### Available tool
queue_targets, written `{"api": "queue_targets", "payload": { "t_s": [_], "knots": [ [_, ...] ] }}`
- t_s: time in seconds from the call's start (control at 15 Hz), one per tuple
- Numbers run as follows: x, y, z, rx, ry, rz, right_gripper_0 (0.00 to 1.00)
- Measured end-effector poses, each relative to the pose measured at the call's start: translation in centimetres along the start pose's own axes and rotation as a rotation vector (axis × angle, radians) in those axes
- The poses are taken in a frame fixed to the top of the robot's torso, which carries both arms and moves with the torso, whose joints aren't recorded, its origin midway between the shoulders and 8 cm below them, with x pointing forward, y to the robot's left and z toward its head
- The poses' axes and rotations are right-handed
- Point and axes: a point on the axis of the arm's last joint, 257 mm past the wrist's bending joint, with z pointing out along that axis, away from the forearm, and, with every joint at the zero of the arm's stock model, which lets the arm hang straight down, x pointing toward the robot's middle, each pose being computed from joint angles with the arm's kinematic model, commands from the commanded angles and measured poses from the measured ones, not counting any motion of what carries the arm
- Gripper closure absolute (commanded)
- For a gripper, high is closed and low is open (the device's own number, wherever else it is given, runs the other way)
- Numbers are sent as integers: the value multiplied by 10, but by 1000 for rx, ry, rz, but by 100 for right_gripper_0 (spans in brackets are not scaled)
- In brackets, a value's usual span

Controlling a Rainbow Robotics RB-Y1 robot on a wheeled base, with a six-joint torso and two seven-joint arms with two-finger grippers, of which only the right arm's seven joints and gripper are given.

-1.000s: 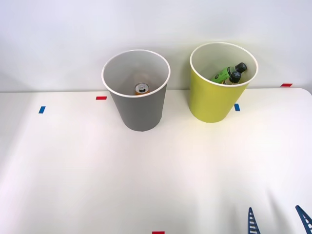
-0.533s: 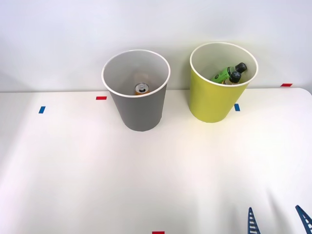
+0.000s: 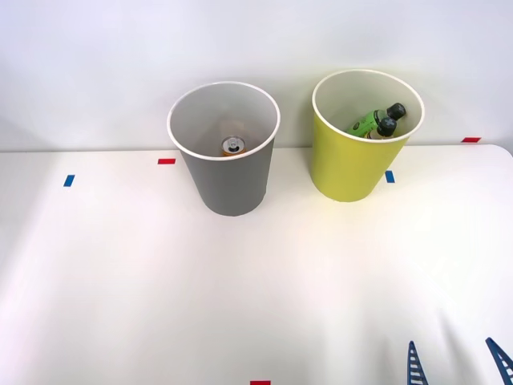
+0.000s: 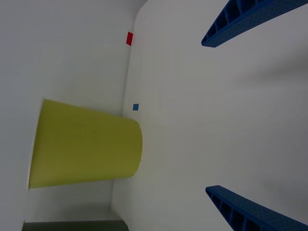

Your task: Put cans in the gray bin, plastic bottles in the light green bin

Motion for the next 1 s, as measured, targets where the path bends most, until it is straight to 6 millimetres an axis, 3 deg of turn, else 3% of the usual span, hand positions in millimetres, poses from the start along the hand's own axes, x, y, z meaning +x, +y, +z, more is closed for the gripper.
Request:
{"api": "queue_targets", "payload": {
  "t_s": [1.0],
  "knots": [
    [0, 0, 0, 0, 0, 0, 0]
  ]
}}
